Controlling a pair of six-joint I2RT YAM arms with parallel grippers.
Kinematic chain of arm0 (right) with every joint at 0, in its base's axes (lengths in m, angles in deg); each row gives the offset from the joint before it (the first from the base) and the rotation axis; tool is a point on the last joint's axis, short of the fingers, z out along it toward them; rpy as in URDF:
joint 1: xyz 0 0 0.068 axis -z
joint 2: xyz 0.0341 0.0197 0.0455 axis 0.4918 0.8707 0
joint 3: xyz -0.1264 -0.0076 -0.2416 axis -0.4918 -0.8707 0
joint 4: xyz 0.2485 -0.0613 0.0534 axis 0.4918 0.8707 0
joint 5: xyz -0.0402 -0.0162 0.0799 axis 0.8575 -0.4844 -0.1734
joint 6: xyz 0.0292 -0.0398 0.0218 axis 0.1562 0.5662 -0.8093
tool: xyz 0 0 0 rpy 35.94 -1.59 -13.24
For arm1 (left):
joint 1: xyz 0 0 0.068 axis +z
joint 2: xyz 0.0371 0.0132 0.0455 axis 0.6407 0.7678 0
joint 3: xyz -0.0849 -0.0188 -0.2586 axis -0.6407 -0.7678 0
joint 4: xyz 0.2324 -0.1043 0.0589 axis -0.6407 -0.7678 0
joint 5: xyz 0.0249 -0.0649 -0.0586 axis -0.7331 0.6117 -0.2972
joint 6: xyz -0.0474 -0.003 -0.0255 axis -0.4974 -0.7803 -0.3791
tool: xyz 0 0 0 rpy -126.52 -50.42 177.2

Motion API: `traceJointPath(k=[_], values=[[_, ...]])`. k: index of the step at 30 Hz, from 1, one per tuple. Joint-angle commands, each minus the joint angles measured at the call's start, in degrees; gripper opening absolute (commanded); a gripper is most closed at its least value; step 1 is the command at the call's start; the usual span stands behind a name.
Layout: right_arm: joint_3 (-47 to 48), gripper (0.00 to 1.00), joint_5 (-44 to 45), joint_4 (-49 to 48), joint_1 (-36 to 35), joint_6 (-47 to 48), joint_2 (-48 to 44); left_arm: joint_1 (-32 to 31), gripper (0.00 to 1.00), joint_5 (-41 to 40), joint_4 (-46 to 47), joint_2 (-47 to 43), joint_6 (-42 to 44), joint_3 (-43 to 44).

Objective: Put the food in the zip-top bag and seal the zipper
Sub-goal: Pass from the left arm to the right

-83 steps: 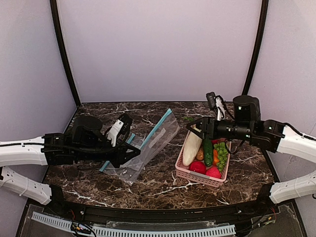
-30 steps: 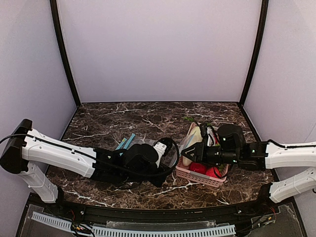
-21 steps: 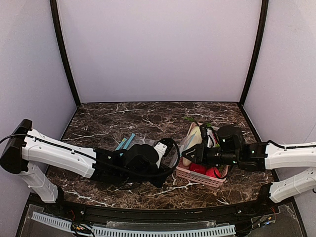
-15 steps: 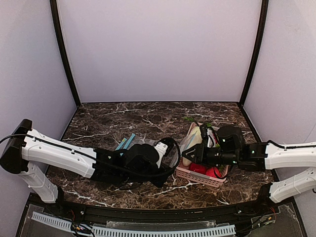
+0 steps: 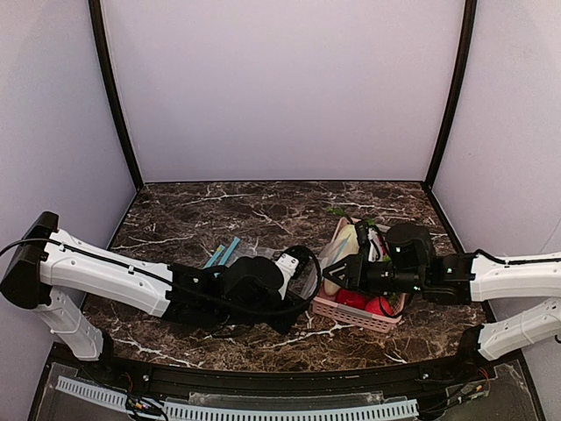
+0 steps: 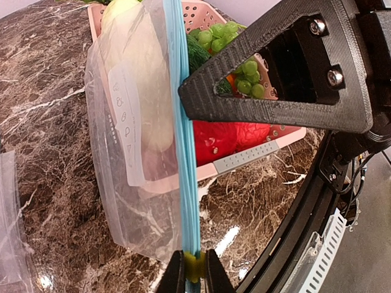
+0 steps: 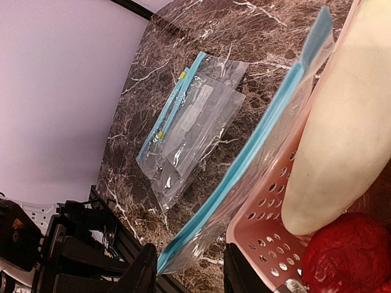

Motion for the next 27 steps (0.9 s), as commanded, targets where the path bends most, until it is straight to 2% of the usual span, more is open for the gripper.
traceJointPath(k=[1, 19, 22, 27], values=[[-1.0, 0.36, 1.0, -1.5, -0.5, -0.5, -1.2, -0.5, 0.01, 0.4, 0.7, 0.3, -0.7, 0.8], [-1.5, 0.32, 1.0, -2.7, -0.4, -0.9, 1.7, -0.5, 0.01, 0.5, 0.9, 0.1, -0.8, 0.7], [-1.8, 0.28, 1.0, -2.7, -0.4, -1.1, 1.5, -0.4, 0.01, 0.4, 0.9, 0.1, -0.9, 0.6], [-2.2, 0.14, 1.0, -2.8, -0.3, -1.2, 0.9, -0.4, 0.01, 0.5, 1.2, 0.2, -1.0, 0.5]])
